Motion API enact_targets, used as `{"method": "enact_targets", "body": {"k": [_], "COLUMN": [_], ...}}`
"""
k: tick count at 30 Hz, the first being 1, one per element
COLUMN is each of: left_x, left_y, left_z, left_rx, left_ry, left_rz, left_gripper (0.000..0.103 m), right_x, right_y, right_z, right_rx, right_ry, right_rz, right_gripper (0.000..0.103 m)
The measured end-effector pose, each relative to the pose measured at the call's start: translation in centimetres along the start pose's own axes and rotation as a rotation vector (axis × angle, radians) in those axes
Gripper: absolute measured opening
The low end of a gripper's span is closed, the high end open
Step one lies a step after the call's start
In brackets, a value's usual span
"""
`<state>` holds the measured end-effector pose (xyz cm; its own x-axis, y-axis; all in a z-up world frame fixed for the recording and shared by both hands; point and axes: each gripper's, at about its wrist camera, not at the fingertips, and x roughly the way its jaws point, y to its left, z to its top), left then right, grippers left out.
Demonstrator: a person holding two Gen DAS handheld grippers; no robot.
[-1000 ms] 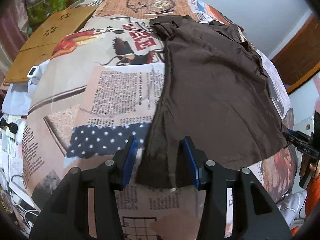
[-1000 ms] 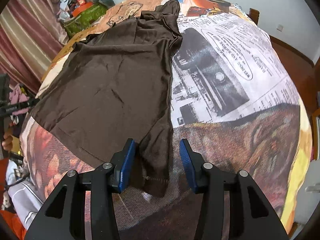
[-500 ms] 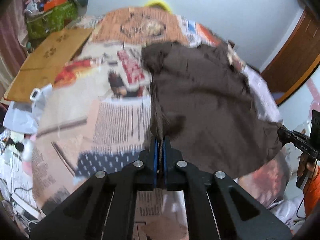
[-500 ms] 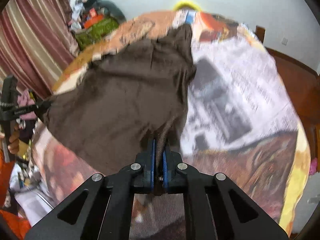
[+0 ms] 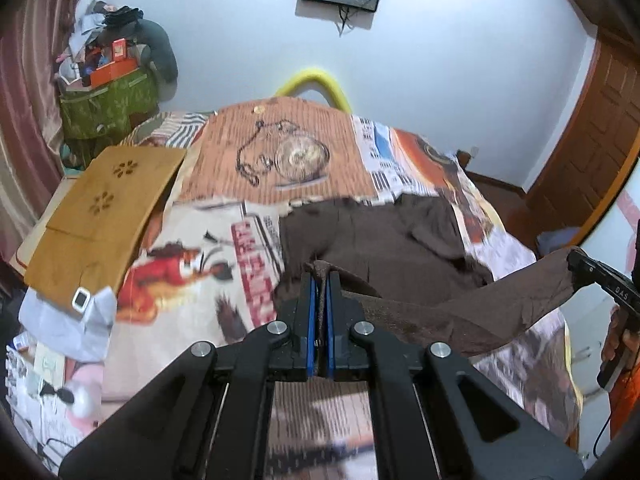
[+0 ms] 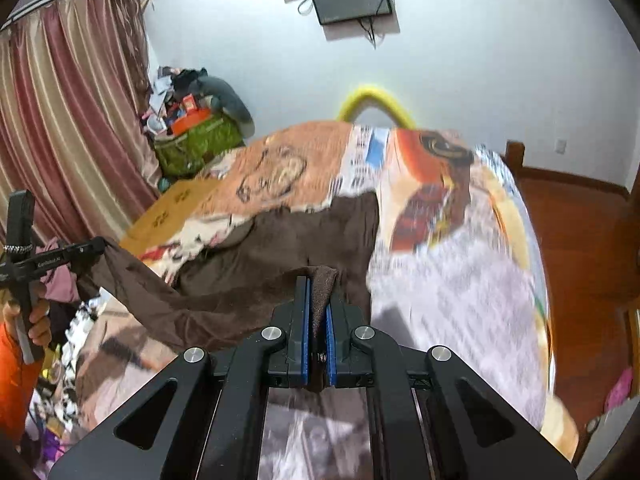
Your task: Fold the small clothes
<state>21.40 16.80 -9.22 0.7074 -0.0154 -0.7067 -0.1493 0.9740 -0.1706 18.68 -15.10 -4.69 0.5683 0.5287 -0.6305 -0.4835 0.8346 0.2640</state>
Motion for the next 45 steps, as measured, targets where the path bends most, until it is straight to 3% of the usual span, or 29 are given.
{"method": "enact_targets", "body": {"k": [7,13,21,24,26,28,29,32,38,45], "left_x": [5.9,11.1,20.4,22.8,22.8,21.9,21.5,20.2,17.1,15.9], "left_y": [2.1,3.4,5.8,6.7,7.2,7.5,7.4,6.5,5.0,3.8], "left_z": [5.3,7.7,9.0,9.2,9.2,8.9,8.7,7.5,3.1,-2.2], "left_rx": [-0.079,-0.075,-0.104,-0.148,-0.173,-0.186,-0.173,-0.096,-0.003,0.017], "left_ry": [-0.006,0.004,0.109,0.16,0.148,0.115,0.108,0.137,0.194,0.286], "left_rz": [0.044,0.091,0.119,0.181,0.164,0.14,0.145,0.172,0.149,0.107], "left_gripper": [0.003,0.003,0.004,0.014,0.039,0.053,0.054,0.054,0.062,0.065], "right_x": [3.5,8.2,16.0,17.7,17.7,16.5,15.8,14.2,12.3,11.3], "right_y": [-1.1,-3.0,-6.0,-6.9,-7.5,-7.6,-7.6,-7.1,-5.8,-4.6], "right_z": [4.3,7.0,8.7,9.4,9.8,9.8,9.8,8.9,4.7,-0.8], "right_rx": [-0.031,-0.023,0.001,0.013,0.038,0.05,0.046,0.026,0.006,0.061], "right_ry": [-0.044,-0.03,0.081,0.104,0.091,0.045,0.022,0.042,0.124,0.216], "right_rz": [-0.031,-0.059,-0.103,-0.133,-0.172,-0.17,-0.166,-0.135,-0.089,-0.021], "right_gripper": [0.006,0.006,0.006,0.009,0.03,0.047,0.049,0.049,0.05,0.051]}}
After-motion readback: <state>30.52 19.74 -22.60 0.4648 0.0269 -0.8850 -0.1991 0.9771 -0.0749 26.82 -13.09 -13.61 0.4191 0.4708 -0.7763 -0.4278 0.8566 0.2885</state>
